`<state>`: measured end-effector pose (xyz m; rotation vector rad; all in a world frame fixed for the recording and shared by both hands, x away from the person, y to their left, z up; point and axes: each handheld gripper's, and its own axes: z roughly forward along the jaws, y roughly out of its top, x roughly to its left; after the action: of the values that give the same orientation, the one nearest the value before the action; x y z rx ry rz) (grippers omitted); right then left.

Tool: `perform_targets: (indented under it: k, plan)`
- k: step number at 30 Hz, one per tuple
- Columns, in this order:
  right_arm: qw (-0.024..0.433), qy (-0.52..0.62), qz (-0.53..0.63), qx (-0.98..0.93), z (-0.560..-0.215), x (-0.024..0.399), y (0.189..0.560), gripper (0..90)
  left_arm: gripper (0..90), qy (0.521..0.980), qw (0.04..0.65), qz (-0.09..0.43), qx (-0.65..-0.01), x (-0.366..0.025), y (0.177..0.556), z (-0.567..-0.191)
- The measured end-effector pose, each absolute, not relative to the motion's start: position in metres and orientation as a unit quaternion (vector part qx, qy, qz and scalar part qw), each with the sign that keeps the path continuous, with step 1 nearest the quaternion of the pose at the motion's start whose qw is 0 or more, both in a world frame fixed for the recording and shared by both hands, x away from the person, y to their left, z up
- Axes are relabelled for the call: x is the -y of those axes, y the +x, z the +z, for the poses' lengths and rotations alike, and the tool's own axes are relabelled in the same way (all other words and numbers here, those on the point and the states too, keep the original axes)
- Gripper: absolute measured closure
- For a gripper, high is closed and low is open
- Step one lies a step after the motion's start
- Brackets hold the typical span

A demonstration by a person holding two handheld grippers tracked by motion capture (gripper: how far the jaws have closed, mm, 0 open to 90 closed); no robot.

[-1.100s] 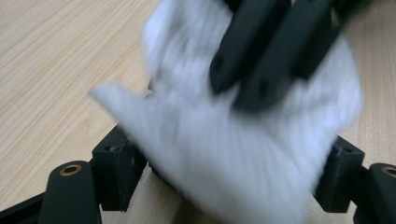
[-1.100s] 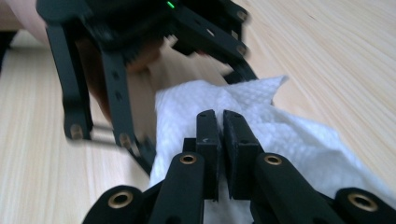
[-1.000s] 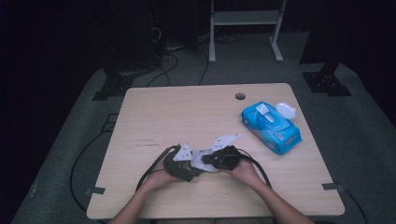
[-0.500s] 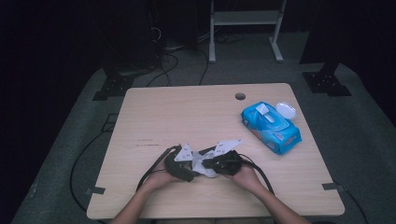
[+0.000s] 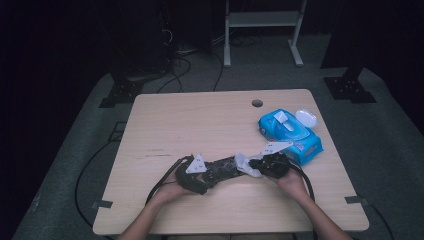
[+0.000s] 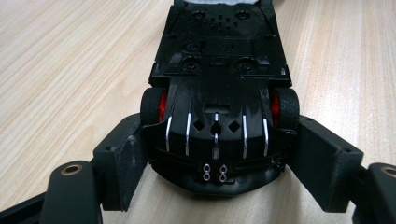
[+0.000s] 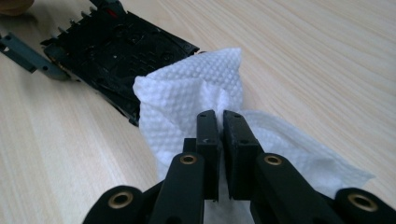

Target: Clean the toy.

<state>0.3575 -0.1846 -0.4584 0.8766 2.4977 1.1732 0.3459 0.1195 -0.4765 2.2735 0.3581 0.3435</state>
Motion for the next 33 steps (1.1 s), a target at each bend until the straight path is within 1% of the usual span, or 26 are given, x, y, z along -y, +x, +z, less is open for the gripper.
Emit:
perform_targets:
  k: [3,10,12,14,15,16,18,19,22,23,26,27,29,31,32,33]
  plan:
    - [0.133,0.3,0.401,-0.855,-0.456,0.17,0.365,84.7,23.9,0.901,0.387,0.142,-0.138,-0.118,0.346,-0.477]
    - [0.129,0.288,0.42,-0.851,-0.445,0.149,0.376,84.7,23.9,0.901,0.386,0.149,-0.134,-0.12,0.346,-0.477]
    - [0.137,0.282,0.419,-0.852,-0.444,0.14,0.381,84.7,23.9,0.9,0.387,0.149,-0.133,-0.12,0.346,-0.476]
    - [0.136,0.284,0.415,-0.854,-0.444,0.138,0.384,84.7,23.9,0.9,0.389,0.15,-0.128,-0.12,0.346,-0.476]
    - [0.148,0.292,0.404,-0.854,-0.447,0.139,0.39,84.6,23.9,0.899,0.392,0.15,-0.128,-0.12,0.345,-0.475]
    - [0.148,0.292,0.404,-0.854,-0.447,0.139,0.39,84.6,23.8,0.899,0.392,0.15,-0.128,-0.12,0.345,-0.475]
    - [0.139,0.301,0.4,-0.855,-0.452,0.143,0.394,84.7,24.0,0.897,0.396,0.149,-0.129,-0.121,0.345,-0.474]
    - [0.136,0.305,0.396,-0.855,-0.455,0.148,0.392,84.7,24.1,0.896,0.4,0.14,-0.135,-0.123,0.347,-0.473]
    - [0.133,0.301,0.392,-0.859,-0.455,0.152,0.388,84.5,24.2,0.895,0.401,0.137,-0.138,-0.124,0.348,-0.474]
    - [0.116,0.304,0.395,-0.859,-0.454,0.155,0.386,76.2,24.2,0.898,0.395,0.139,-0.135,-0.123,0.348,-0.474]
    - [0.116,0.309,0.4,-0.855,-0.449,0.157,0.384,74.1,24.2,0.898,0.393,0.139,-0.136,-0.123,0.348,-0.475]
    - [0.119,0.308,0.415,-0.848,-0.443,0.16,0.381,69.7,24.2,0.898,0.395,0.14,-0.135,-0.123,0.348,-0.474]
    - [0.116,0.304,0.426,-0.844,-0.437,0.164,0.377,66.6,24.2,0.898,0.395,0.14,-0.135,-0.123,0.348,-0.474]
    - [0.106,0.298,0.441,-0.84,-0.432,0.166,0.372,61.2,24.2,0.898,0.395,0.14,-0.135,-0.123,0.348,-0.474]
    - [0.106,0.298,0.441,-0.84,-0.432,0.166,0.372,61.2,24.2,0.898,0.395,0.14,-0.136,-0.123,0.348,-0.474]
    - [0.085,0.294,0.448,-0.84,-0.431,0.165,0.369,58.8,24.2,0.898,0.394,0.139,-0.137,-0.123,0.348,-0.475]
